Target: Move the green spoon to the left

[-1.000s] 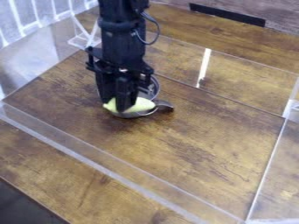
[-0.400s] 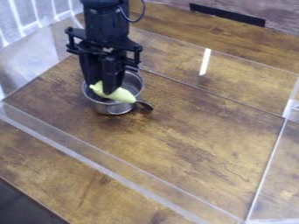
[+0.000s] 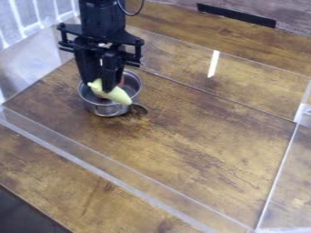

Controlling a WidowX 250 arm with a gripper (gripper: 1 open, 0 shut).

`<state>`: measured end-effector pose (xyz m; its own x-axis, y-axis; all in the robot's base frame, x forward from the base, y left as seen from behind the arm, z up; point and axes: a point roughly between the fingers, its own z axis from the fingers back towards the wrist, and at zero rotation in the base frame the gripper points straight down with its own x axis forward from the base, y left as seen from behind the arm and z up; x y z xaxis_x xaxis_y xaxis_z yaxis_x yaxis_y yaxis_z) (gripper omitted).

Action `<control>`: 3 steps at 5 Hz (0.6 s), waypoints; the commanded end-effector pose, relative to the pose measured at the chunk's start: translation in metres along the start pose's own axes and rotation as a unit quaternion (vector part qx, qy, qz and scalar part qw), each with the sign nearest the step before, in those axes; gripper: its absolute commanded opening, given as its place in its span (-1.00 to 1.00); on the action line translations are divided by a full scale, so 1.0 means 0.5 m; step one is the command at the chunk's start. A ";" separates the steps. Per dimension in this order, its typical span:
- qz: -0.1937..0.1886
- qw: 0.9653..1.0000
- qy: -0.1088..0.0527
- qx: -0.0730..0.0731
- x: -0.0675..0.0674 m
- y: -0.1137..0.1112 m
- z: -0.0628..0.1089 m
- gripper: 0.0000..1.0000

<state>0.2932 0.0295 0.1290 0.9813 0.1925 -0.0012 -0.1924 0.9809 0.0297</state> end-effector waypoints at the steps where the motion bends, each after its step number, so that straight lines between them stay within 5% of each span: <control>1: -0.012 0.999 -0.037 0.002 0.016 0.039 0.055 -1.00; 3: -0.046 0.998 -0.042 0.020 0.043 0.084 0.044 -1.00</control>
<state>0.3029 0.0717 0.1406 0.9946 0.0971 0.0353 -0.0993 0.9929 0.0658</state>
